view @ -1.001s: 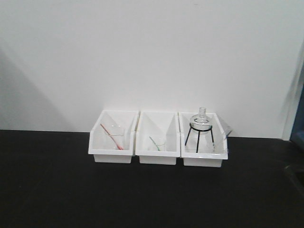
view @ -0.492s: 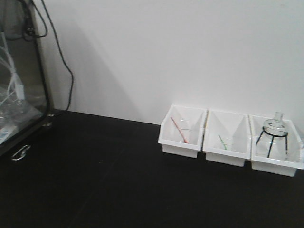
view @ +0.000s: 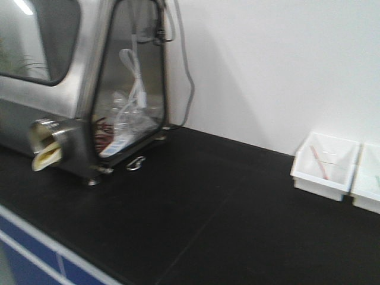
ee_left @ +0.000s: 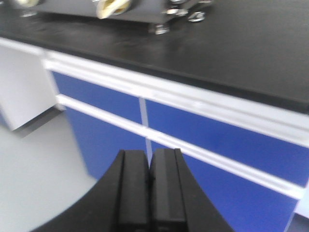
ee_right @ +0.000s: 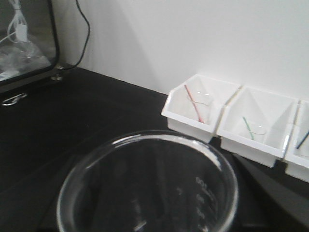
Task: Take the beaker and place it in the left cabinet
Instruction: 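Hold the beaker in the right gripper while the base turns away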
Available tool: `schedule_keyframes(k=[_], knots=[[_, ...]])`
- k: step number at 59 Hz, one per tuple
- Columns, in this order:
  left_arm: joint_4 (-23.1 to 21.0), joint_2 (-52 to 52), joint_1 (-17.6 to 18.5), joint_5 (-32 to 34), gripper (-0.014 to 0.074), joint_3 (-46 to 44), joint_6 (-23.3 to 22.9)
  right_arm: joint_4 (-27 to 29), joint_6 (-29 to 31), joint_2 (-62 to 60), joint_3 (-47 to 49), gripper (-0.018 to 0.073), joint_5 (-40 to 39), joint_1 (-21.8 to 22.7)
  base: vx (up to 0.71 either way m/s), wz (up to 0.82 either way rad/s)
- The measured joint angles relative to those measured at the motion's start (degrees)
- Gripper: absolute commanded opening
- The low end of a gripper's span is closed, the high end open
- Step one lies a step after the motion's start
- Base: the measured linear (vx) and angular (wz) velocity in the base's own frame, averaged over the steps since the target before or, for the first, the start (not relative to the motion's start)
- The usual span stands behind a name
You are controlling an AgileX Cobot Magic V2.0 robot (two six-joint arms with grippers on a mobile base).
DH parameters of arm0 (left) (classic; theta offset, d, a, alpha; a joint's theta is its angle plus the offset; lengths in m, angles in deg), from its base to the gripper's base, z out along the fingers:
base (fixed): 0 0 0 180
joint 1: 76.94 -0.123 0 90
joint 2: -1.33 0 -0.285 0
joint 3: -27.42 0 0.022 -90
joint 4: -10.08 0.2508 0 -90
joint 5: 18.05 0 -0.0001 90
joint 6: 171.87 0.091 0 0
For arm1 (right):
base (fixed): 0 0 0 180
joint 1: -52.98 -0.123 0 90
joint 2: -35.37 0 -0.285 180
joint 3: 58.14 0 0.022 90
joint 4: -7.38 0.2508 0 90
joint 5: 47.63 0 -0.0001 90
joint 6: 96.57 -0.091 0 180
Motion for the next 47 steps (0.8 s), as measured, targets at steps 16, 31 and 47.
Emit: schedule_keyframes(k=[16, 31, 47], knots=[[0.0, 0.0, 0.0, 0.0, 0.0004, 0.0, 0.0, 0.0, 0.0, 0.0, 0.0, -0.0001, 0.0, 0.0, -0.13, 0.54], [0.0, 0.0, 0.0, 0.0, 0.0004, 0.0, 0.0, 0.0, 0.0, 0.0, 0.0, -0.0001, 0.0, 0.0, -0.10, 0.66], [0.0, 0.0, 0.0, 0.0, 0.0004, 0.0, 0.0, 0.0, 0.0, 0.0, 0.0, -0.0001, 0.0, 0.0, -0.01, 0.75]])
